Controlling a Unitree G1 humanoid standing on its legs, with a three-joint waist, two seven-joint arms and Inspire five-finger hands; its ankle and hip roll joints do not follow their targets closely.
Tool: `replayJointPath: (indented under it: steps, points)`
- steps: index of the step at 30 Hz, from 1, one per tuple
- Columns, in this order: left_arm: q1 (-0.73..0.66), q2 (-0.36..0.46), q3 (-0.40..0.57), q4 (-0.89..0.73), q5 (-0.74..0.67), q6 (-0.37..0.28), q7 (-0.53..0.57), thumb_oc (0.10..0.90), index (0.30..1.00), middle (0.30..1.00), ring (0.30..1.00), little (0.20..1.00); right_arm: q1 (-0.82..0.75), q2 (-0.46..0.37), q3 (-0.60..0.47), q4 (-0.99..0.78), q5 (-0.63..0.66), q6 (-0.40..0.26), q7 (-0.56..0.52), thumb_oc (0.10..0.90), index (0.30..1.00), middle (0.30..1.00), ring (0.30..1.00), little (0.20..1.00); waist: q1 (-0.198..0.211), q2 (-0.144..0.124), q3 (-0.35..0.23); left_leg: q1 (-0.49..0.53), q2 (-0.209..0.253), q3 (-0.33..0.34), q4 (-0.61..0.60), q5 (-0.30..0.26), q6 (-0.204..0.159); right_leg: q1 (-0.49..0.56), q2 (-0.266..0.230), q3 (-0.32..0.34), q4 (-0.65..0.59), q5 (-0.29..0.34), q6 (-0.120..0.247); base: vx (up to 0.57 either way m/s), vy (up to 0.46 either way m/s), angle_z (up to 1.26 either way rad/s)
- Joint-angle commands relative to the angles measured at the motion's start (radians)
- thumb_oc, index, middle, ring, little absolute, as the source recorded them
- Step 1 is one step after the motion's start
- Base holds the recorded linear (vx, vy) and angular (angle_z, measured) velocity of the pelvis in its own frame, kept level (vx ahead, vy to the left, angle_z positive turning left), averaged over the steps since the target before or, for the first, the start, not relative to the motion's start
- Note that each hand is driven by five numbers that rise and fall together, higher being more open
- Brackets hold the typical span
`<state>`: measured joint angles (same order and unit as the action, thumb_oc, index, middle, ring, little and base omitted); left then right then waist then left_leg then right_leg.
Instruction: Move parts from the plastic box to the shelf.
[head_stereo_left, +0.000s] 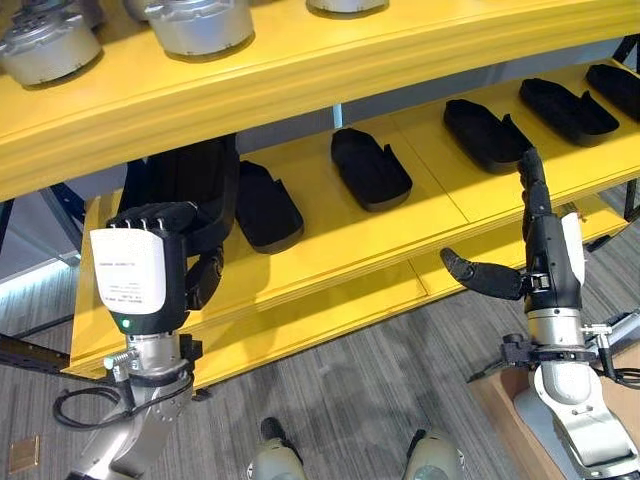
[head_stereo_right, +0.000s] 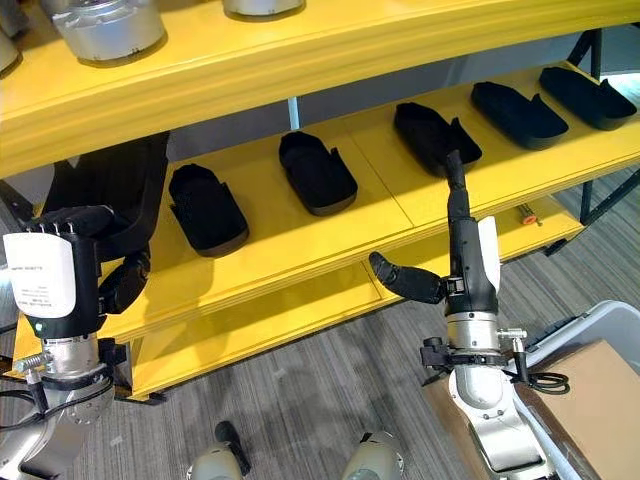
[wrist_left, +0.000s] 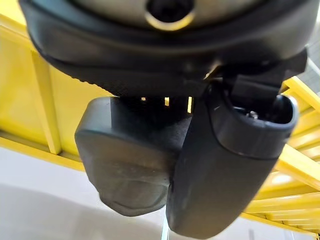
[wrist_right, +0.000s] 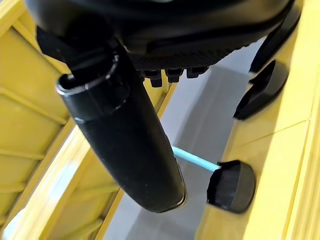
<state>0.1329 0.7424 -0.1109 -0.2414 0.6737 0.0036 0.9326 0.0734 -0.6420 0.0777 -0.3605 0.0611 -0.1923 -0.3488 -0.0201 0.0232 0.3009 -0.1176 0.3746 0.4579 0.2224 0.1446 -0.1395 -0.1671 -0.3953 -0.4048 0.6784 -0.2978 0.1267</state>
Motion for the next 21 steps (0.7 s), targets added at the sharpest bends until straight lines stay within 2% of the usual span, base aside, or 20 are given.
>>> replayJointPath:
  steps: [1, 4, 8, 13, 15, 16, 19, 21]
  points:
    - [-0.103, 0.02, 0.127, -0.074, -0.001, 0.004, 0.064, 0.4, 0.3, 0.3, 0.3, 0.3, -0.143, -0.003, -0.025, -0.173, 0.012, -0.146, 0.014, 0.9, 1.0, 1.0, 1.0, 1.0, 0.027, -0.028, -0.023, 0.032, 0.072, 0.006, 0.148, -0.176, 0.017, 0.064, 0.068, -0.034, 0.003, -0.064, -0.011, 0.03, -0.023, 0.07]
    - [-0.097, 0.009, 0.126, -0.067, -0.005, -0.003, 0.062, 0.4, 0.3, 0.3, 0.3, 0.3, -0.162, 0.001, -0.004, -0.181, 0.023, -0.161, 0.028, 0.9, 1.0, 1.0, 1.0, 1.0, 0.036, -0.027, -0.021, 0.028, 0.077, -0.001, 0.154, -0.17, 0.014, 0.058, 0.065, -0.04, 0.021, -0.073, -0.015, 0.02, -0.007, 0.06]
    - [-0.089, -0.02, 0.128, -0.053, -0.023, 0.011, 0.057, 0.4, 0.3, 0.3, 0.3, 0.3, -0.205, 0.022, 0.034, -0.226, 0.137, -0.222, 0.147, 0.9, 1.0, 1.0, 1.0, 1.0, 0.05, -0.033, -0.023, 0.025, 0.096, -0.01, 0.159, -0.137, -0.004, 0.053, 0.064, -0.061, 0.038, -0.088, -0.024, 0.05, 0.043, 0.09]
    - [-0.099, -0.04, 0.117, -0.02, -0.025, 0.011, 0.073, 0.4, 0.3, 0.3, 0.3, 0.3, -0.256, 0.048, 0.082, -0.244, 0.195, -0.169, 0.21, 0.9, 1.0, 1.0, 1.0, 1.0, 0.057, -0.034, -0.033, 0.046, 0.089, 0.026, 0.144, -0.126, -0.008, 0.078, 0.06, -0.087, -0.014, -0.065, -0.022, 0.06, 0.11, 0.04]
    - [-0.113, -0.043, 0.102, -0.01, -0.025, 0.002, 0.075, 0.4, 0.3, 0.3, 0.3, 0.3, -0.282, 0.058, 0.104, -0.252, 0.187, -0.146, 0.222, 0.9, 1.0, 1.0, 1.0, 1.0, 0.057, -0.028, -0.032, 0.03, 0.1, 0.05, 0.16, -0.08, -0.018, 0.09, 0.065, -0.093, -0.048, -0.054, -0.024, 0.05, 0.202, 0.13]
    - [-0.122, -0.042, 0.098, -0.011, -0.026, 0.002, 0.071, 0.4, 0.3, 0.3, 0.3, 0.3, -0.297, 0.061, 0.115, -0.254, 0.189, -0.128, 0.232, 0.9, 1.0, 1.0, 1.0, 1.0, 0.055, -0.024, -0.031, 0.029, 0.101, 0.056, 0.16, -0.097, -0.017, 0.091, 0.059, -0.101, -0.041, -0.062, -0.02, 0.05, 0.291, 0.22]
    - [-0.155, -0.033, 0.071, -0.003, -0.02, -0.02, 0.063, 0.4, 0.3, 0.3, 0.3, 0.3, -0.338, 0.074, 0.15, -0.255, 0.177, -0.095, 0.258, 0.9, 1.0, 1.0, 1.0, 1.0, 0.061, -0.02, -0.035, 0.023, 0.032, 0.067, 0.138, -0.174, 0.033, 0.085, 0.019, -0.098, -0.007, -0.065, 0.004, 0.05, 0.37, 0.26]
    - [-0.181, -0.029, 0.054, -0.004, -0.011, -0.026, 0.049, 0.4, 0.3, 0.3, 0.3, 0.3, -0.35, 0.075, 0.155, -0.254, 0.177, -0.077, 0.261, 0.9, 1.0, 1.0, 1.0, 1.0, 0.064, -0.023, -0.042, 0.012, 0.005, 0.066, 0.142, -0.191, 0.049, 0.096, 0.013, -0.09, -0.009, -0.07, 0.011, 0.06, 0.236, 0.2]
